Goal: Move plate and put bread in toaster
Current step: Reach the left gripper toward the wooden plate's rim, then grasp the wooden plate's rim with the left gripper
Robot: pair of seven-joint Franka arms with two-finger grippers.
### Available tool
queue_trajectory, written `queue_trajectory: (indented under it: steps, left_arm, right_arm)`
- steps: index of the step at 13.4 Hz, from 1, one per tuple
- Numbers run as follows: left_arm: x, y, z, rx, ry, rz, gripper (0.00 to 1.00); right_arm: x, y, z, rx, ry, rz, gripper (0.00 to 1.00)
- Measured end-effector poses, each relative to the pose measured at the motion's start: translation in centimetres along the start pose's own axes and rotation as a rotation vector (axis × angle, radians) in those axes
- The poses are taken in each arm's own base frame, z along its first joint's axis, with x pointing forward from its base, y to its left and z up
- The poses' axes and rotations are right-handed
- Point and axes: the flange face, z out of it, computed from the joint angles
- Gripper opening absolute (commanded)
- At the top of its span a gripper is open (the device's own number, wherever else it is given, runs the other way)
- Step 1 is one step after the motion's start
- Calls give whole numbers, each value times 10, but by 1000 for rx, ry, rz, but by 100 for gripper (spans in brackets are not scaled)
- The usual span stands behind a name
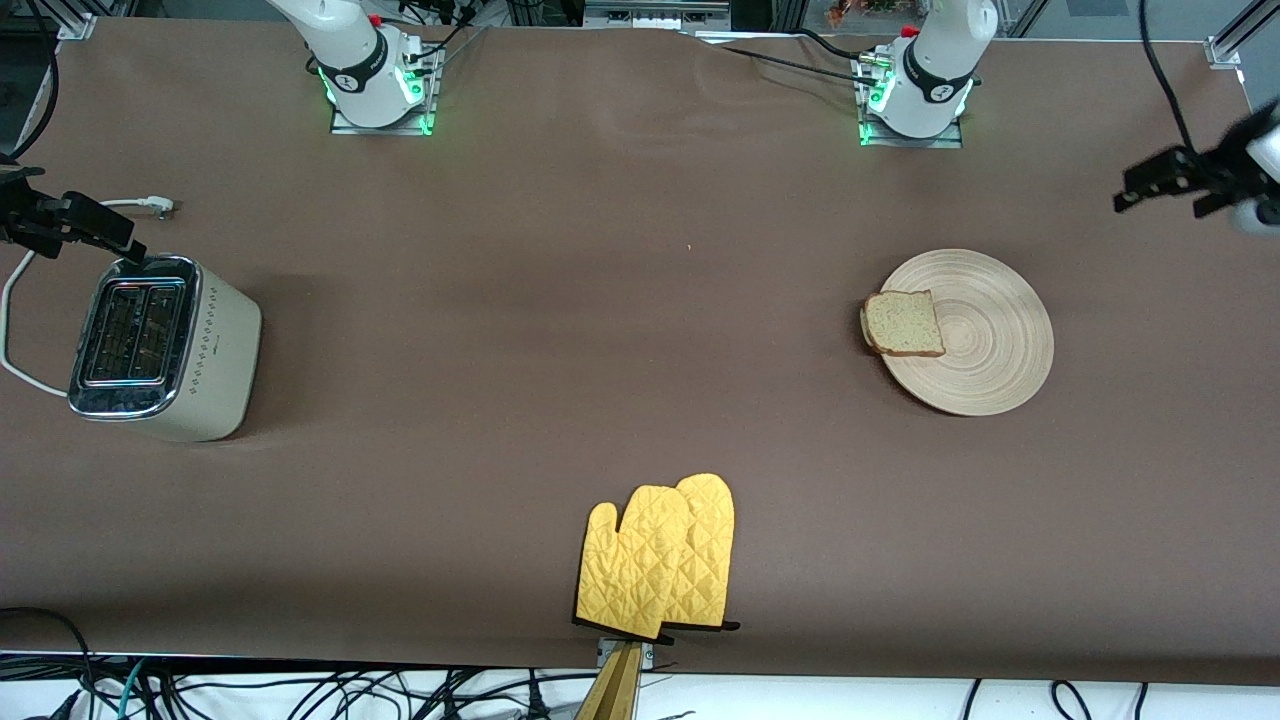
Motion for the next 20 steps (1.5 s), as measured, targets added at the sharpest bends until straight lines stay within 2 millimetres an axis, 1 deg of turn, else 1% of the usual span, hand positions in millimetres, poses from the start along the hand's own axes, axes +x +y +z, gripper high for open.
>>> queue_trajectory:
  steps: [1,2,3,5,6,7,8,9,10,11,14,16,18,19,20]
  left_arm:
    - [10,-36,23,-42,-15,3,100]
    - [18,-67,50,-99,-34,11,100]
    - [25,-95,81,-166,-52,18,100]
    - [32,-148,149,-310,-74,19,100]
    - [33,-169,184,-377,-83,15,100]
    - [33,-185,218,-441,-95,10,100]
    - [32,-195,249,-499,-106,4,100]
    - [33,-202,279,-555,-112,-3,100]
    - [34,-205,301,-597,-117,-11,100]
    - [36,-207,317,-631,-124,-15,100]
    - [39,-199,352,-752,-138,-2,100]
    - [42,-192,371,-804,-135,8,99]
    - [44,-187,386,-843,-111,51,72]
    - [44,-185,393,-853,-110,63,44]
    - [44,-185,397,-858,-109,75,31]
  right_arm:
    - [0,0,1,0,-1,0,100]
    - [0,0,1,0,-2,0,100]
    - [1,0,2,0,-3,0,100]
    - [1,0,2,0,-3,0,100]
    - [1,0,3,0,-3,0,100]
    - [1,0,3,0,-3,0,100]
    - [1,0,3,0,-3,0,100]
    - [1,0,3,0,-4,0,100]
    - [1,0,3,0,-4,0,100]
    - [1,0,3,-1,-4,0,100]
    - [2,0,3,-1,-4,0,100]
    - [2,0,3,-1,-3,0,100]
    - [2,0,3,-1,-3,-1,100]
    - [2,0,3,-1,-3,-1,100]
    - [2,0,3,-1,-3,-1,100]
